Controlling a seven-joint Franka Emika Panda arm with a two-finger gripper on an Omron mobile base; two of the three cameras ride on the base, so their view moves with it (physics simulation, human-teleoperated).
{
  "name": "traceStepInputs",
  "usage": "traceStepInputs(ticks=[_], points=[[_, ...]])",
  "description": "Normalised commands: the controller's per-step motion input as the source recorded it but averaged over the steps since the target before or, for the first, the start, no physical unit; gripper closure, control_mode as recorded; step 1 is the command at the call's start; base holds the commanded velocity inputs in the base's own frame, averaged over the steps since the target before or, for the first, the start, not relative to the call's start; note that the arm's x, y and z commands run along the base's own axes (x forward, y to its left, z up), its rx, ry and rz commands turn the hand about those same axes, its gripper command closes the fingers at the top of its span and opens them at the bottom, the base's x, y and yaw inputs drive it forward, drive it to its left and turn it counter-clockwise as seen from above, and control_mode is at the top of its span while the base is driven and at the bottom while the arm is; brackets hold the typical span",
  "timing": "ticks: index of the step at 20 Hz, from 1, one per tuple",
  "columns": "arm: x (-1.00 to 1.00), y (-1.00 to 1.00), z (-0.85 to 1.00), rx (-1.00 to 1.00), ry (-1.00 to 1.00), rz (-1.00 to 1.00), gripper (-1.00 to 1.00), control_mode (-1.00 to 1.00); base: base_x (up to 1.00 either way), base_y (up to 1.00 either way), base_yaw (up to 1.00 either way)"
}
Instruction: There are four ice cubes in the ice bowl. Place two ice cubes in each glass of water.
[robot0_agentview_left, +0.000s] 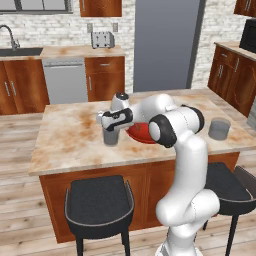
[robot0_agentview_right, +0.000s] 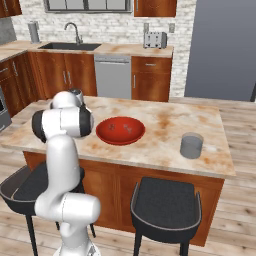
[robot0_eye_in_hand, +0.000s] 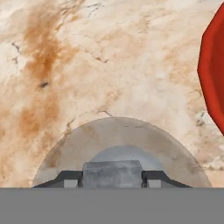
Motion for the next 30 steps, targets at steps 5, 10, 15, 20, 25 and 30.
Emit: traceStepInputs(ticks=[5,10,15,20,25,30], points=[[0.35,0.00,0.00,-0.01,0.04,0.00,-1.00,-1.00,0.00,0.00,0.00],[0.15,0.02,0.00,-0.01,0.04,0.00,-1.00,-1.00,0.00,0.00,0.00],[0.00,0.25,-0.44,-0.01,0.07,0.00,-1.00,-1.00,0.00,0.00,0.00],[-0.02,0.31,-0.41,-0.01,0.00,0.00,-1.00,-1.00,0.00,0.00,0.00],[-0.29,0.12,-0.32,0.00,0.00,0.00,1.00,-1.00,0.00,0.00,0.00],[-0.49,0.02,-0.28,0.00,0.00,0.00,1.00,-1.00,0.00,0.00,0.00]])
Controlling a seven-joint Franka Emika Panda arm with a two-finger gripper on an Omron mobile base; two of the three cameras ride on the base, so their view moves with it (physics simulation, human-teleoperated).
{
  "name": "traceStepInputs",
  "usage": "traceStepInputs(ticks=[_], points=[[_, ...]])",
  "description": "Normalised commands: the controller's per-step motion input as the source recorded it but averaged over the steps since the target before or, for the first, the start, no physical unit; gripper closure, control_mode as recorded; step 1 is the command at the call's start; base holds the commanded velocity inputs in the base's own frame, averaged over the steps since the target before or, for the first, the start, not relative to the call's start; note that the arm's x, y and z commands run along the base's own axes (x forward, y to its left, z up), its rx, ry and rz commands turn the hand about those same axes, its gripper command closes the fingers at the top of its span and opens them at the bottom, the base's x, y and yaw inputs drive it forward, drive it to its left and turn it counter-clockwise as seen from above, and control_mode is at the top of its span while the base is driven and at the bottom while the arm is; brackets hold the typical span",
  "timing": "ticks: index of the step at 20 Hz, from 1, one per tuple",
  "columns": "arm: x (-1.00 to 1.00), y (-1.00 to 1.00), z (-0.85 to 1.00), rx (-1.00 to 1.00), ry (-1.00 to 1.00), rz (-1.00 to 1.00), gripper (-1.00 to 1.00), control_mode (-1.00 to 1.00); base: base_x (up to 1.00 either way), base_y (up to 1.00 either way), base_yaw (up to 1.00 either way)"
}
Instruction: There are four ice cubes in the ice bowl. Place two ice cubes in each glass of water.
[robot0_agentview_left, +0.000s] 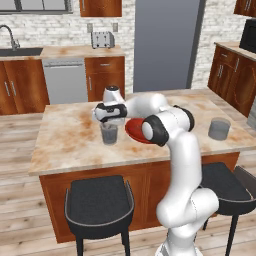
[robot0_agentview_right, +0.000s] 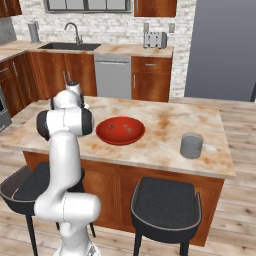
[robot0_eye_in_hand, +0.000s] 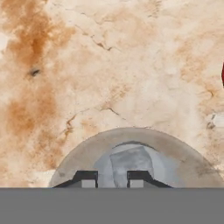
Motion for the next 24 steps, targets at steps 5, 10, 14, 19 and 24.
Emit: traceStepInputs(ticks=[5,10,14,19,24], points=[[-0.04,0.00,0.03,0.00,0.00,0.00,1.00,-1.00,0.00,0.00,0.00],[0.00,-0.32,0.54,0.00,0.03,0.00,-1.00,-1.00,0.00,0.00,0.00],[-0.21,-0.67,0.54,-0.02,0.02,-0.01,-1.00,-1.00,0.00,0.00,0.00],[-0.14,-0.89,0.27,-0.03,0.15,-0.07,-1.00,-1.00,0.00,0.00,0.00],[-0.04,-0.64,-0.08,-0.07,0.10,-0.21,-1.00,-1.00,0.00,0.00,0.00]])
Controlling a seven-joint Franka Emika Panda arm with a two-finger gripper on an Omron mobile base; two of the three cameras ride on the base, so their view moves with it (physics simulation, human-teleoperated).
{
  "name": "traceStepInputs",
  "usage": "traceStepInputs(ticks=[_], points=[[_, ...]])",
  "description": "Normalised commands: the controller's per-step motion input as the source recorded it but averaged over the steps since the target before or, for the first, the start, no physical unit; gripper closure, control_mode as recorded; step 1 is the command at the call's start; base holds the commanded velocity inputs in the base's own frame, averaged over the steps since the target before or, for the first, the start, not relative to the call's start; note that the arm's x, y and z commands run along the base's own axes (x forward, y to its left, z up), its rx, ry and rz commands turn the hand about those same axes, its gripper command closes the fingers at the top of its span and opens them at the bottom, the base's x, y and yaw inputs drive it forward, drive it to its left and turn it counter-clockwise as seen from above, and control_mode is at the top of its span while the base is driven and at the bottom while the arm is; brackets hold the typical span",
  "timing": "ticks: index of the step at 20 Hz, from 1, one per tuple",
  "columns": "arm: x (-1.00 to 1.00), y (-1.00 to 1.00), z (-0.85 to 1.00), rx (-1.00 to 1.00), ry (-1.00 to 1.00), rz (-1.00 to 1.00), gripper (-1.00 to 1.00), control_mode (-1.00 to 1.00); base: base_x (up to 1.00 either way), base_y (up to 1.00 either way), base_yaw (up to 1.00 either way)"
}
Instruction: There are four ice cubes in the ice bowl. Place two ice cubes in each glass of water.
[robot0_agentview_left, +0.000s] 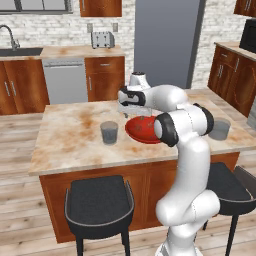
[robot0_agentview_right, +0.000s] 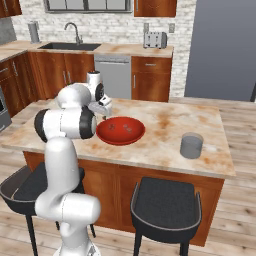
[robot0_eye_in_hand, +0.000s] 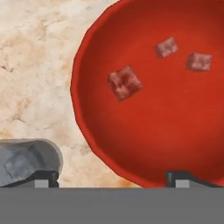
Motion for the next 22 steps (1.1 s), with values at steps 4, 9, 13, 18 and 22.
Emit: traceStepInputs(ticks=[4,9,13,18,22], points=[[0.35,-0.26,-0.41,-0.16,0.02,-0.36,-1.00,-1.00,0.00,0.00,0.00],[0.40,-0.25,-0.28,-0.01,0.05,-0.39,-1.00,-1.00,0.00,0.00,0.00],[0.39,-0.30,-0.14,0.01,0.01,-0.40,-1.00,-1.00,0.00,0.00,0.00],[0.24,-0.02,-0.08,0.11,0.00,-0.31,-1.00,-1.00,0.00,0.00,0.00],[0.02,-0.04,-0.20,0.16,0.00,-0.25,-1.00,-1.00,0.00,0.00,0.00]])
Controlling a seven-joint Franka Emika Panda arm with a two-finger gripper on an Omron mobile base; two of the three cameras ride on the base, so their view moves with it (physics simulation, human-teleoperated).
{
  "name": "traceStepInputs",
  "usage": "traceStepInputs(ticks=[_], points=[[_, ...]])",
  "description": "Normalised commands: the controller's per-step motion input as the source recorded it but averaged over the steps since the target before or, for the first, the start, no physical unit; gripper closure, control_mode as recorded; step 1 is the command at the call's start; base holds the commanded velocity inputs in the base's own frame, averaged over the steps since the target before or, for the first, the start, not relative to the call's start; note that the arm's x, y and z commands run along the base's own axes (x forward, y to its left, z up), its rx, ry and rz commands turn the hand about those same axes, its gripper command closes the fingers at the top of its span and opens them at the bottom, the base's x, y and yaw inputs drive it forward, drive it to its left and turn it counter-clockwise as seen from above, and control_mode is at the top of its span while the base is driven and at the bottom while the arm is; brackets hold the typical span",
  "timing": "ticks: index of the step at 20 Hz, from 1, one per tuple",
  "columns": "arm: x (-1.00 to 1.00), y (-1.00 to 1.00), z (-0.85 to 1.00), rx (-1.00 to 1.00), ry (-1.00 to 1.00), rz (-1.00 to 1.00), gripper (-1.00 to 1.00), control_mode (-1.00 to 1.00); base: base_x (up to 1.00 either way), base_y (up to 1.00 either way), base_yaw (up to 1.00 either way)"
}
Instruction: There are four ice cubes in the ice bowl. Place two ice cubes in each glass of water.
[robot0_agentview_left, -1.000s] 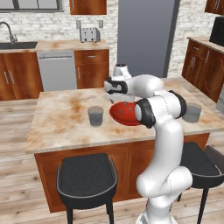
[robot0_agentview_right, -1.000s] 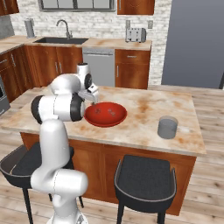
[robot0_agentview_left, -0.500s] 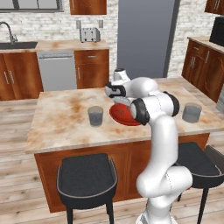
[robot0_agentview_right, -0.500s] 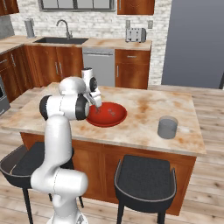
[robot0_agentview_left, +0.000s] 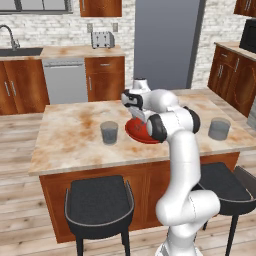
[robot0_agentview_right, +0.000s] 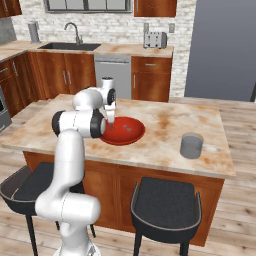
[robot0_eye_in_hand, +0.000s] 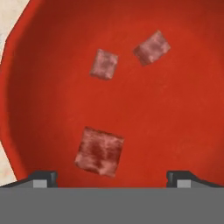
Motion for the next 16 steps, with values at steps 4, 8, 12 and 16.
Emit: traceStepInputs(ticks=[4,8,12,16], points=[[0.01,0.00,-0.28,0.14,0.00,-0.17,-1.00,-1.00,0.00,0.00,0.00],[0.00,0.00,-0.10,0.12,0.00,-0.08,-1.00,-1.00,0.00,0.00,0.00],[-0.01,0.00,-0.14,0.11,0.00,-0.04,-1.00,-1.00,0.00,0.00,0.00],[0.00,-0.05,-0.17,0.07,0.00,-0.01,-1.00,-1.00,0.00,0.00,0.00]])
